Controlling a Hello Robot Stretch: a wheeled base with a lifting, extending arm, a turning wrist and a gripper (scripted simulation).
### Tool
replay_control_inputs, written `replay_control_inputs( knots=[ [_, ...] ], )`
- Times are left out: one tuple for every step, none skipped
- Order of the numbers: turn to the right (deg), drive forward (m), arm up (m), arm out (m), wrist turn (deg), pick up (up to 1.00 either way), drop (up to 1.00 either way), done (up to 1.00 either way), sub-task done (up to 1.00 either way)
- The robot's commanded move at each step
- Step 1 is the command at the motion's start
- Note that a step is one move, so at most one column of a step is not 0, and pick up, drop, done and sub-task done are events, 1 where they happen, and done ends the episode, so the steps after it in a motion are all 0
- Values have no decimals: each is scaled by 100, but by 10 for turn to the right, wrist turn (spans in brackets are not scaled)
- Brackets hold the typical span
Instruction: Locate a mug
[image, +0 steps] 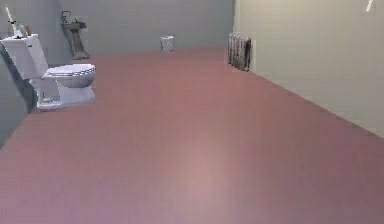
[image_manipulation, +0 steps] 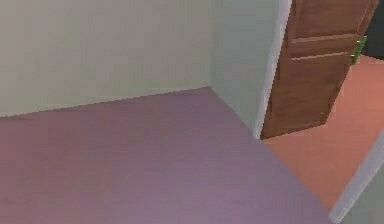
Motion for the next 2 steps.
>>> replay_control_inputs(
  knots=[
    [0,100,0,0,0,0,0,0,0],
    [0,100,0,0,0,0,0,0,0]
  ],
)
